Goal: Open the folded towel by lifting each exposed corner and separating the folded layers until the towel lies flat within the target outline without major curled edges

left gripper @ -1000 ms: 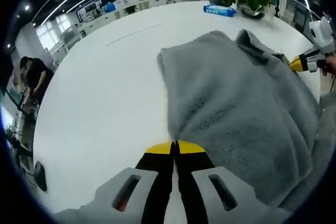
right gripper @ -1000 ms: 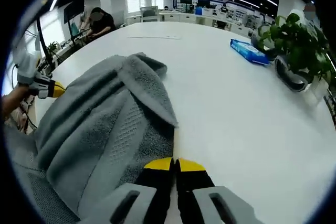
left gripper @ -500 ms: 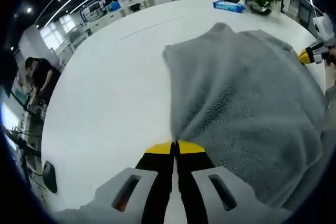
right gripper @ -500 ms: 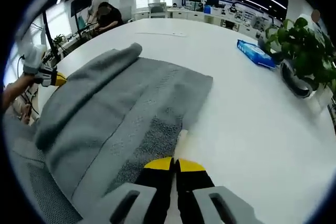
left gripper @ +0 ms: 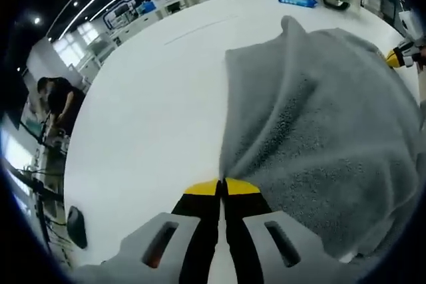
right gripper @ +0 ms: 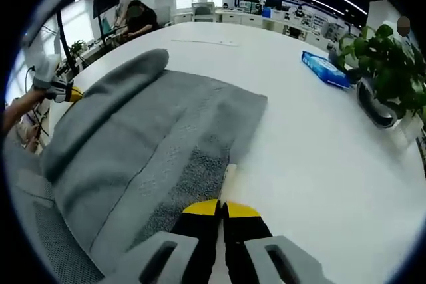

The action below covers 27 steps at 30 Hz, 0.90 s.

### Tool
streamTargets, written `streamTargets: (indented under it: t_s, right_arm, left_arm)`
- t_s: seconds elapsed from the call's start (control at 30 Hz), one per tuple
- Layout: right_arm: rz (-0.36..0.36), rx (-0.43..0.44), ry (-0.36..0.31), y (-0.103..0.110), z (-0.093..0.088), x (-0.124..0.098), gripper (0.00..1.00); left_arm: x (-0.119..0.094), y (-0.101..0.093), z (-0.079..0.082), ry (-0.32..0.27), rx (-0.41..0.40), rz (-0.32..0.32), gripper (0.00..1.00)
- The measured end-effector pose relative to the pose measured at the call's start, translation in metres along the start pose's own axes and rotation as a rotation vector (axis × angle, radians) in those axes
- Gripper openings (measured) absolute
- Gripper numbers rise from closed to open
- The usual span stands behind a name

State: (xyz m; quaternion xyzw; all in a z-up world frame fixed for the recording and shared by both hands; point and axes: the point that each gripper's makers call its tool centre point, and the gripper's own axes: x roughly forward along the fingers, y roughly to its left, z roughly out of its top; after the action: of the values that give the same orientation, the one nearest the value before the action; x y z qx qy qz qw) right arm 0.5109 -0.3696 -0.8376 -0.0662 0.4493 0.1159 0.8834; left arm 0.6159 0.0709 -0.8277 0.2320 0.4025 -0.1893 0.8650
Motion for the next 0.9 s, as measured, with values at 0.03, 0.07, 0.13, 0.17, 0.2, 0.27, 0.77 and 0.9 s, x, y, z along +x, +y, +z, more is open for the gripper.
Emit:
streamTargets:
  t_s: [0.03, 0.07, 0.13, 0.17, 0.2, 0.27, 0.77, 0.9]
  right_arm:
    - [-0.002, 0.001, 0.001, -0.002, 0.000, 0.000, 0.00]
    - [-0.002, 0.001, 0.001, -0.003, -0.001, 0.000, 0.00]
    - [-0.007, 0.001, 0.003, -0.008, -0.001, -0.001, 0.00]
    - [-0.010, 0.002, 0.004, -0.010, -0.002, -0.002, 0.00]
    - [-0.010, 0.006, 0.005, -0.012, -0.003, -0.002, 0.00]
    - [-0.011, 0.015, 0.006, -0.016, -0.003, -0.002, 0.00]
    - [-0.065, 0.052, 0.019, -0.052, -0.015, -0.012, 0.00]
    - [-0.077, 0.074, 0.017, -0.060, -0.019, -0.014, 0.00]
  left_arm:
    - [0.000, 0.003, -0.001, 0.002, -0.002, 0.004, 0.01]
    - [0.000, 0.005, -0.003, 0.004, -0.003, 0.007, 0.01]
    - [-0.001, 0.010, -0.005, 0.007, -0.003, 0.015, 0.01]
    - [-0.001, 0.013, -0.006, 0.009, -0.004, 0.019, 0.01]
    - [-0.001, 0.015, -0.007, 0.009, -0.009, 0.020, 0.01]
    - [-0.003, 0.016, -0.008, 0.009, -0.024, 0.018, 0.01]
    - [-0.011, 0.031, -0.020, 0.034, -0.011, 0.051, 0.01]
    - [-0.013, 0.037, -0.025, 0.042, -0.027, 0.056, 0.01]
